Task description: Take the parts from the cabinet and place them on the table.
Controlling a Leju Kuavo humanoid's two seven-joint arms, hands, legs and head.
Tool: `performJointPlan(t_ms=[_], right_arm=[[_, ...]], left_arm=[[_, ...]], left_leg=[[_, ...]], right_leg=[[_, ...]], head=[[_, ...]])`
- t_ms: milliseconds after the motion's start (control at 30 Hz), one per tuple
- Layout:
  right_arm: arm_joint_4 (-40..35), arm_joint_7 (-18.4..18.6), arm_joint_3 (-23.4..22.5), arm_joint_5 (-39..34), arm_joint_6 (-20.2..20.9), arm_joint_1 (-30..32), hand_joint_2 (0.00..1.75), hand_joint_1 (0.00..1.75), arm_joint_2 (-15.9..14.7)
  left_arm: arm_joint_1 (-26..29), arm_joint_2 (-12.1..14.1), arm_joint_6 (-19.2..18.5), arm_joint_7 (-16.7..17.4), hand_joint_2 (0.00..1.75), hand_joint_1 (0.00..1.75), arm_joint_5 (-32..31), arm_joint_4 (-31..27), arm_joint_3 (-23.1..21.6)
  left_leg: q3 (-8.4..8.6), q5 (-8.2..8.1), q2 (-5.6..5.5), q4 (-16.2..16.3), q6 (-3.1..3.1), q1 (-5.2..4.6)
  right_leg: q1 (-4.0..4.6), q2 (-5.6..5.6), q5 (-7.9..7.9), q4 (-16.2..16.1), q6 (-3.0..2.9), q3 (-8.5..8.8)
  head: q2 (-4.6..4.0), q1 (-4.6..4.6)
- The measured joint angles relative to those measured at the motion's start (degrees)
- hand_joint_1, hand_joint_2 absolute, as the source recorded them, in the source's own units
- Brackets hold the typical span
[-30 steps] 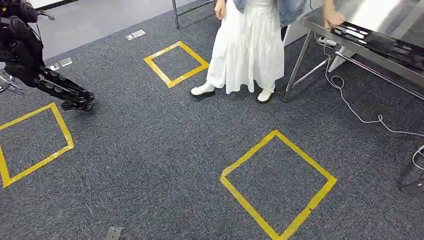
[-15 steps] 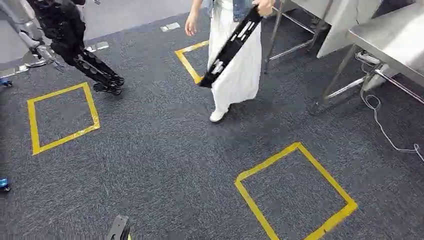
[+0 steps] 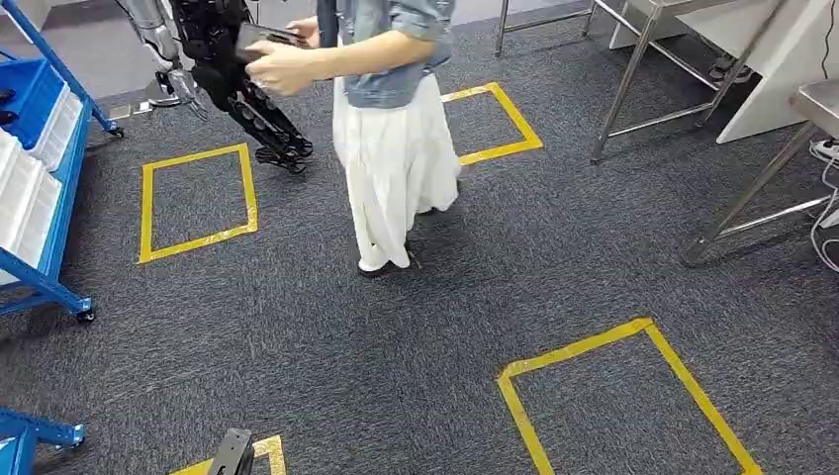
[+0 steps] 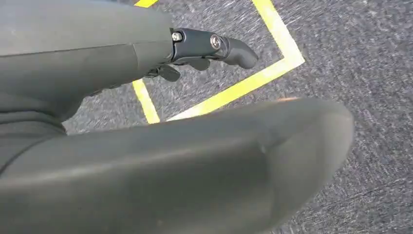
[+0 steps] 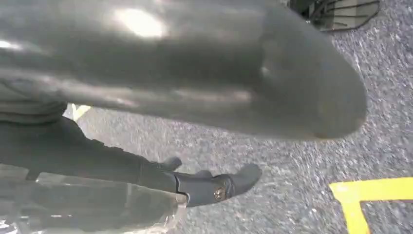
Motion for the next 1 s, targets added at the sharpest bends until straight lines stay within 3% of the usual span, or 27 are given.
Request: performJointPlan(t_ms=[33,100,133,167,200,233,267,300,333,433,467,500,533,567,633,667,700,767,800,833,867,900,967,1000], right_arm=[[0.0,-0.1,0.0,0.0,0.0,0.0,0.0,0.0,0.0],[0.0,-0.2,0.0,0.0,0.2,0.3,0.0,0.0,0.1],[0.0,-0.2,0.0,0.0,0.2,0.4,0.0,0.0,0.1],[0.0,-0.3,0.0,0.0,0.2,0.4,0.0,0.0,0.1],[0.0,-0.5,0.0,0.0,0.2,0.3,0.0,0.0,0.1],[0.0,-0.7,0.0,0.0,0.2,0.3,0.0,0.0,0.2],[0.0,-0.9,0.0,0.0,0.2,0.2,0.0,0.0,0.2],[0.0,-0.9,0.0,0.0,0.2,0.2,0.0,0.0,0.4],[0.0,-1.0,-0.1,0.0,0.2,0.3,0.0,0.0,0.7],[0.0,-1.2,-0.1,0.2,0.1,0.1,0.0,0.0,0.7],[0.0,-1.3,-0.2,0.4,0.1,0.0,0.0,0.0,0.9],[0.0,-1.5,-0.2,0.5,0.1,0.1,0.0,0.0,0.8],[0.0,-1.6,-0.2,0.5,0.1,0.1,0.0,0.0,0.7],[0.0,-1.7,-0.2,0.7,0.2,0.3,0.0,0.0,0.7],[0.0,-1.8,-0.2,0.9,0.2,0.6,0.0,0.0,0.6],[0.0,-1.8,-0.2,1.0,0.3,0.6,0.0,0.0,0.6],[0.0,-1.8,-0.2,1.0,0.3,0.7,0.0,0.0,0.5],[0.0,-1.8,-0.2,1.0,0.3,0.6,0.0,0.0,0.4],[0.0,-1.8,-0.2,1.1,0.3,0.5,0.0,0.0,0.3],[0.0,-1.8,-0.2,1.1,0.4,0.6,0.0,0.0,0.4],[0.1,-1.8,-0.2,1.1,0.4,0.6,0.0,0.0,0.5],[0.0,-1.9,-0.2,1.2,0.4,0.4,0.0,0.0,0.5],[0.1,-1.9,-0.2,1.3,0.5,0.3,0.0,0.0,0.3],[0.0,-2.0,-0.2,1.4,0.5,0.3,0.0,0.0,0.3]], left_arm=[[-0.1,0.0,0.0,-0.1,0.0,0.0,0.0,0.0,0.0],[-0.4,0.0,0.0,-0.1,0.0,0.0,-0.2,0.0,0.0],[-0.4,-0.1,0.0,-0.1,0.0,0.0,-0.2,0.0,0.0],[-0.3,-0.1,0.0,-0.1,0.0,0.0,-0.2,0.0,0.0],[-0.3,-0.1,0.0,-0.1,0.0,0.0,-0.2,0.0,0.0],[-0.3,0.0,0.0,-0.2,0.0,0.0,-0.2,0.0,0.0],[-0.4,0.0,0.0,-0.3,0.0,0.0,-0.2,0.0,0.0],[-0.5,0.1,0.0,-0.3,0.0,0.0,-0.2,0.0,0.0],[-0.7,0.2,0.0,-0.3,0.0,0.0,-0.2,-0.1,0.0],[-0.6,0.3,0.0,-0.4,0.0,0.0,-0.2,-0.1,0.2],[-0.6,0.3,0.0,-0.4,0.0,0.0,-0.1,-0.1,0.4],[-0.4,0.2,0.0,-0.4,0.0,0.0,-0.1,-0.1,0.4],[-0.5,0.0,0.0,-0.5,0.0,0.0,0.0,-0.1,0.5],[-0.7,0.0,0.0,-0.6,0.0,0.0,0.0,-0.1,0.6],[-0.7,-0.3,0.0,-0.6,0.0,0.0,0.1,-0.1,0.7],[-0.6,-0.3,0.0,-0.6,0.0,0.0,0.1,-0.1,0.7],[-0.5,-0.4,0.0,-0.6,0.0,0.0,0.1,-0.1,0.8],[-0.5,-0.5,0.0,-0.6,0.0,0.0,0.1,-0.1,0.9],[-0.5,-0.5,0.0,-0.6,0.0,0.0,0.1,-0.1,0.9],[-0.4,-0.5,0.0,-0.6,0.0,0.0,0.1,-0.1,0.9],[-0.5,-0.5,0.0,-0.4,0.0,0.0,0.1,-0.1,0.9],[-0.5,-0.5,0.0,-0.3,0.0,0.0,0.0,-0.1,0.9],[-0.2,-0.5,0.0,-0.2,0.0,0.0,-0.1,-0.1,0.9],[-0.1,-0.5,0.0,-0.2,0.0,0.0,-0.2,0.0,0.9]], left_leg=[[-1.32,-1.8,1.71,3.0,-0.24,0.05],[-6.28,-6.54,3.18,13.3,-0.55,0.35],[-7.68,-7.39,3.22,16.1,-0.58,0.38],[-8.21,-7.08,3.22,16.9,-0.46,0.37],[-7.01,-5.4,3.27,14.5,-0.15,0.31],[-4.62,-3.18,3.61,10.0,0.36,0.1],[-1.56,-0.99,4.82,4.6,1.19,-0.29],[1.25,0.17,8.32,-0.1,2.4,-1.2],[1.42,-0.47,9.45,-0.6,2.74,-1.49],[1.24,-0.28,7.37,-1.2,3.37,-1.87],[1.75,0.27,6.32,-2.5,3.82,-1.67],[2.55,1.15,5.64,-3.5,3.61,-0.76],[2.66,1.37,5.0,-3.9,3.77,-0.82],[2.5,1.62,4.0,-3.9,4.07,-0.75],[2.34,1.61,2.21,-3.9,4.01,-0.71],[2.33,1.66,1.28,-3.9,3.88,-0.67],[2.34,1.64,0.46,-3.8,3.67,-0.52],[2.38,1.51,-1.46,-3.5,2.87,0.01],[2.33,1.3,-2.21,-3.1,2.32,0.23],[2.13,0.99,-2.76,-2.7,1.74,0.35],[1.59,0.67,-3.29,-2.0,1.05,-0.07],[1.28,0.76,-3.66,-2.1,0.66,0.03],[1.09,0.93,-4.63,-2.0,0.37,0.34],[0.92,0.68,-4.66,-1.6,0.16,0.77]], right_leg=[[0.28,-0.48,-0.1,0.0,-0.52,0.11],[0.98,-2.07,-0.44,0.0,-1.1,0.26],[1.14,-2.67,-0.52,0.0,-1.23,0.25],[1.36,-3.42,-0.6,0.0,-1.32,0.29],[1.59,-4.13,-0.69,0.0,-1.35,0.36],[1.86,-4.73,-0.78,0.0,-1.42,0.51],[2.0,-5.39,-0.9,0.0,-1.57,0.71],[2.05,-5.87,-1.0,0.0,-1.7,0.95],[2.59,-6.48,-1.26,0.0,-1.31,0.96],[2.37,-8.48,-1.45,-0.5,-0.83,1.3],[2.88,-9.15,-1.53,-0.8,-0.71,1.76],[2.58,-6.72,-1.93,-0.1,-0.53,1.09],[2.37,-3.79,-2.86,1.6,-0.53,0.56],[1.83,-1.51,-5.11,6.8,-0.75,-1.9],[1.18,-0.88,-8.54,15.9,-0.59,-6.53],[0.79,-0.88,-8.99,18.5,-0.04,-8.05],[0.44,-0.88,-8.31,18.0,0.62,-8.16],[-0.38,-0.71,-3.84,8.6,2.77,-4.07],[-0.95,0.16,-1.59,3.1,3.61,-1.51],[-1.4,2.37,-0.95,1.1,3.86,-0.64],[-0.97,3.67,-0.78,0.7,3.45,-0.88],[-0.81,3.16,-0.89,1.4,2.6,-0.65],[-0.53,2.16,-0.88,1.4,2.04,-0.65],[-1.16,1.62,-0.79,1.3,1.7,-0.52]], head=[[0.02,-0.28],[0.02,-0.24],[0.02,-0.26],[0.0,-0.26],[0.0,-0.26],[0.0,-0.3],[0.0,-0.26],[0.0,-0.26],[0.02,0.05],[0.02,-0.33],[0.02,-0.33],[0.0,-0.18],[0.0,-0.17],[0.02,-0.11],[0.0,-0.09],[0.02,-0.06],[0.0,-0.13],[0.0,-0.11],[0.02,-0.06],[0.02,-0.04],[0.02,0.51],[0.02,-0.07],[0.02,-0.42],[0.02,-0.39]])
